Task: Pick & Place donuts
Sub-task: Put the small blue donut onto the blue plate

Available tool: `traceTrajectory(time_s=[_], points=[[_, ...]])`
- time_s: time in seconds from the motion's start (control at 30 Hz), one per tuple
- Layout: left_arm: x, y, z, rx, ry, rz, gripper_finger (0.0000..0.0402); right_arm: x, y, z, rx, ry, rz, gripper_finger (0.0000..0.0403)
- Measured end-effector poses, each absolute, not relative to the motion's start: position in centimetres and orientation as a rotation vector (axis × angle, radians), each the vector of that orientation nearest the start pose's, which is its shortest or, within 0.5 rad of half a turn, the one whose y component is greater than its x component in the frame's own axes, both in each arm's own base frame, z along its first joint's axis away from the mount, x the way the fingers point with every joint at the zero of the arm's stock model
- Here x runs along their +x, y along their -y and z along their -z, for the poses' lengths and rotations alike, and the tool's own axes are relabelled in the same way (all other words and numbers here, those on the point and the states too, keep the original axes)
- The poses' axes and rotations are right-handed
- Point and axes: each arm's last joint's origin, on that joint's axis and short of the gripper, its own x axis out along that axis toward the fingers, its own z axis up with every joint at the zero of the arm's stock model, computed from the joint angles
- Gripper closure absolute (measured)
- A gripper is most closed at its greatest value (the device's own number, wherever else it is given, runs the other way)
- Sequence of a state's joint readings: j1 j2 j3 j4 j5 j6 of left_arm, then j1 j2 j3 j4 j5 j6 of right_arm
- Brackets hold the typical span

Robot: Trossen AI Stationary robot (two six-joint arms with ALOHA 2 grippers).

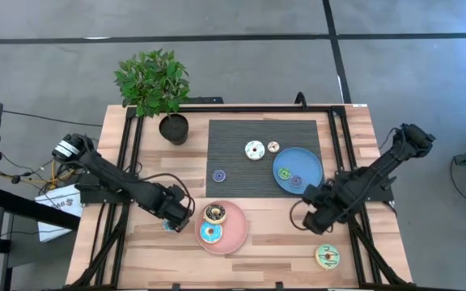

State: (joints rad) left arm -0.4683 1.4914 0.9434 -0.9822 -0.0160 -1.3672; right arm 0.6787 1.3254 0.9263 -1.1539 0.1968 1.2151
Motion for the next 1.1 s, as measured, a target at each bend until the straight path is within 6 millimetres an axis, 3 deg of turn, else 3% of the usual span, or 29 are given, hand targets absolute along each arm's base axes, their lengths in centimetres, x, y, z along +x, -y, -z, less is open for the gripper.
traceTrajectory(time_s=[0.23,0.6,0.83,1.1], points=[[21.4,11.1,-17.6,-0.782,-1.390,-0.676,0.0139,15.4,-13.6,-21.9,0.341,-1.340,0.501,0.0096],[21.3,11.2,-17.4,-0.784,-1.390,-0.669,0.0139,15.5,-13.8,-21.9,0.377,-1.327,0.511,0.0097],[20.7,11.3,-15.6,-0.846,-1.416,-0.627,0.0139,15.7,-13.7,-21.9,0.393,-1.319,0.513,0.0097],[20.3,11.8,-15.0,-0.887,-1.411,-0.611,0.0139,15.8,-13.7,-21.9,0.395,-1.317,0.512,0.0097]])
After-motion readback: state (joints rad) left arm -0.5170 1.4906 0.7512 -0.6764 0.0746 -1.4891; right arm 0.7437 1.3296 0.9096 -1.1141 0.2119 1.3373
